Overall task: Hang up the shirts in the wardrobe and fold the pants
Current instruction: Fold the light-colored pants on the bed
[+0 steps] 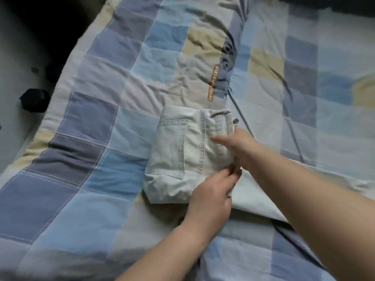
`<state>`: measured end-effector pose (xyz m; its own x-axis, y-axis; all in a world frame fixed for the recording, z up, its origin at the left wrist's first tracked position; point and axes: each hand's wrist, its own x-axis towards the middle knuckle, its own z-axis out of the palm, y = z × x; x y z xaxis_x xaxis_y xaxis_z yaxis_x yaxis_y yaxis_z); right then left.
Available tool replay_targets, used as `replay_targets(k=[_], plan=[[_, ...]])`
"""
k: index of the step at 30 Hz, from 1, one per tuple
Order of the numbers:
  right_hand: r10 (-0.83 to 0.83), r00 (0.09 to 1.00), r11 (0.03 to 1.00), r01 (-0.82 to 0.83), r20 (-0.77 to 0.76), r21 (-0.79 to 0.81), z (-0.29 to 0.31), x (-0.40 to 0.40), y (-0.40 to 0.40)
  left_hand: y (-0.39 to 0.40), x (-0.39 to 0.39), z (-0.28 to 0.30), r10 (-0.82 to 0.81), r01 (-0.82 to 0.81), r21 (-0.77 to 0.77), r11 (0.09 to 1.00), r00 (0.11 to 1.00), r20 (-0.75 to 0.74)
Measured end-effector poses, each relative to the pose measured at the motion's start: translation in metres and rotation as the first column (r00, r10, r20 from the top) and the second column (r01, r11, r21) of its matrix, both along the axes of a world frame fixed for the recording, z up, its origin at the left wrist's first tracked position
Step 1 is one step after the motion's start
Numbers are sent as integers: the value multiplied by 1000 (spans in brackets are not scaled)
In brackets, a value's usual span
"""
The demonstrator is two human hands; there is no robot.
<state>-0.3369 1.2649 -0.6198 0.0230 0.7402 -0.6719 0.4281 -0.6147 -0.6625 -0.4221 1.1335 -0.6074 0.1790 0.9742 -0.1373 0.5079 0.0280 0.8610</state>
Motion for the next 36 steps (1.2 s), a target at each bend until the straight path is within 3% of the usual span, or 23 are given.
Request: replay_targets(k=[3, 7, 12, 23, 29, 31, 34, 36], plan=[[-46, 992, 992, 31, 115, 124, -12, 56, -15, -13, 56, -7, -37, 37, 12, 999, 999, -24], [-124, 989, 977, 107, 80, 186, -19, 159, -44, -31, 135, -23, -53, 55, 22, 998, 995, -81], [-190, 980, 965, 175, 62, 197, -30, 285, -66, -42, 232, -49, 23, -33, -66, 997, 990, -138], [-198, 964, 972, 170, 176, 160, -71, 523, -94, -57, 465, -87, -212, 204, -146, 968, 976, -44], [-224, 955, 967, 192, 196, 169, -93, 574, -91, -56, 517, -102, -255, 248, -163, 955, 966, -28], [-212, 951, 971, 178, 228, 160, -105, 582, -90, -60, 521, -112, -338, 324, -205, 923, 940, -36], [-172, 902, 984, 135, 396, 119, -119, 591, -95, -69, 510, -124, -509, 479, -284, 831, 860, -42], [-99, 844, 994, 63, 527, 85, -122, 588, -108, -73, 487, -130, -504, 469, -322, 822, 863, -30]])
